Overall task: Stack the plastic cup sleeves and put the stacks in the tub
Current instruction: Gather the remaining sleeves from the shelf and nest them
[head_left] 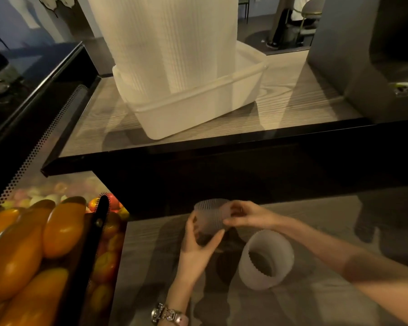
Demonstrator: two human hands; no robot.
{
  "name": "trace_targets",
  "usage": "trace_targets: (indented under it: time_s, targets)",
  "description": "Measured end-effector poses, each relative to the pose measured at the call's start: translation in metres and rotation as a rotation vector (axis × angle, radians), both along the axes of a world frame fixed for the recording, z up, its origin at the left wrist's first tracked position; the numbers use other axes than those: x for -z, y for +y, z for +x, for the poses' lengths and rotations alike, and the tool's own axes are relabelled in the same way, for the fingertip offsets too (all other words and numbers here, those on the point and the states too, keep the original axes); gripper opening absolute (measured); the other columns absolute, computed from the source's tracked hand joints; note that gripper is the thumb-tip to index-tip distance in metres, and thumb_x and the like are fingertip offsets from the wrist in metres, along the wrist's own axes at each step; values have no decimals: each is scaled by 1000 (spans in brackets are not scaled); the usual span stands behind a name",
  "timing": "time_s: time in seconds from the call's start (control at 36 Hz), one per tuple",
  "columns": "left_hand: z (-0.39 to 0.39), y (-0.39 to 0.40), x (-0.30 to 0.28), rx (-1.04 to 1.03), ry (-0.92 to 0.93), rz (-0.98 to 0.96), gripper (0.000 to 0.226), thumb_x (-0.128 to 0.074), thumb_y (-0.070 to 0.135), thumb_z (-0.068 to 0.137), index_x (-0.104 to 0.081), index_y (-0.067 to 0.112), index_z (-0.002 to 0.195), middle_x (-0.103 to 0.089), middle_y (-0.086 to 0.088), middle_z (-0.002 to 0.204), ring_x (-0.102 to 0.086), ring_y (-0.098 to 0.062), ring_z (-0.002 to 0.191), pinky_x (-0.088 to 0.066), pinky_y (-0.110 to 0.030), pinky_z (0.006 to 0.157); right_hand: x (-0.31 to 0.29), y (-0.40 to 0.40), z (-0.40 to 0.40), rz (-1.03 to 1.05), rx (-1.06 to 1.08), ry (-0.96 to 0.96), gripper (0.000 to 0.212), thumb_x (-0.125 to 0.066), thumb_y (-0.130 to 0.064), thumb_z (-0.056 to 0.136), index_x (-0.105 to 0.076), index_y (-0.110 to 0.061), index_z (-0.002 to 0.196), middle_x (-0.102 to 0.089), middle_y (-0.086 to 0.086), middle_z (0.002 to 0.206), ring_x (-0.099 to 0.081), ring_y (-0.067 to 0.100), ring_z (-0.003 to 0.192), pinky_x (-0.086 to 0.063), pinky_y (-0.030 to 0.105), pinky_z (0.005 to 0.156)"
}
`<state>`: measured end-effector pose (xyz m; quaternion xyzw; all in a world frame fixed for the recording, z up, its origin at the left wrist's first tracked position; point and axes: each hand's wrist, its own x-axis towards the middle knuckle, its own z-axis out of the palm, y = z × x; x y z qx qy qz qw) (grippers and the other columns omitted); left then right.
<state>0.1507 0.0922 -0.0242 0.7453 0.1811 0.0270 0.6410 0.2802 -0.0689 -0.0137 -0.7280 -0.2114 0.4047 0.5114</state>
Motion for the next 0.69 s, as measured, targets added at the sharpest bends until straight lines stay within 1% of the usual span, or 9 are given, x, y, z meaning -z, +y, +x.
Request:
trace_targets:
  time_s: [0.11,0.22,0.28,0.33,0.42,0.5,0.56,0.61,0.69]
  targets:
    - [1,-8,-18,35,-68,150,102,-69,72,49,-7,69,130,-24,21,143,-32,0,128,-36,-29,104,-6,-4,-5,92,46,204,55,-63,-67,68,-59,-33,111,-65,-3,113,-63,9,103,-53,20,79]
    - [-1,-23,-20,64,-195,353,107,-78,45,62,-2,57,137,-3,32,143,-5,15,130,-19,-9,100,-1,-7,-6,134,13,459,67,-58,-71,72,-60,-21,116,-70,5,109,-65,20,104,-53,21,75]
    - [1,-27,-17,29,-165,382,107,-82,28,65,-5,61,132,-7,26,143,-8,13,128,-21,-14,99,4,-9,-3,106,-6,539,70,-55,-72,73,-63,-18,115,-68,8,112,-64,23,107,-53,25,78]
    - [5,-29,-16,21,-59,396,107,-81,28,66,-2,64,128,-15,18,144,-15,1,131,-30,-25,99,8,-13,-1,49,-53,546,71,-45,-74,77,-68,-16,112,-66,12,116,-62,23,110,-50,29,87]
    - [10,-28,-9,76,110,548,101,-77,47,66,-9,45,140,-28,5,143,-31,-16,132,-37,-36,100,11,-15,2,-86,-68,483,76,-28,-74,83,-74,-16,100,-71,6,104,-66,16,99,-49,25,90]
    - [16,-26,0,132,229,615,88,-71,59,65,-28,30,136,-39,5,134,-41,-16,123,-39,-31,95,20,-12,4,-289,161,295,61,-35,-64,87,-67,-12,95,-71,9,91,-68,21,88,-49,36,96]
    - [20,-24,6,161,267,635,76,-70,57,69,-37,26,131,-41,4,131,-42,-15,120,-39,-30,95,26,-12,4,-380,269,133,43,-46,-54,89,-58,-14,96,-68,6,85,-67,20,84,-53,37,89]
    - [22,-22,13,179,276,650,71,-70,54,71,-40,25,128,-42,4,130,-42,-14,119,-41,-31,97,25,-15,5,-387,278,8,31,-51,-43,91,-59,-13,84,-65,0,70,-65,11,69,-56,32,78]
    - [24,-19,21,198,268,661,74,-71,55,69,-39,25,128,-41,6,133,-41,-14,121,-41,-34,99,22,-19,7,-356,309,-169,19,-59,-31,89,-56,-21,73,-59,-7,64,-58,2,57,-46,16,53]
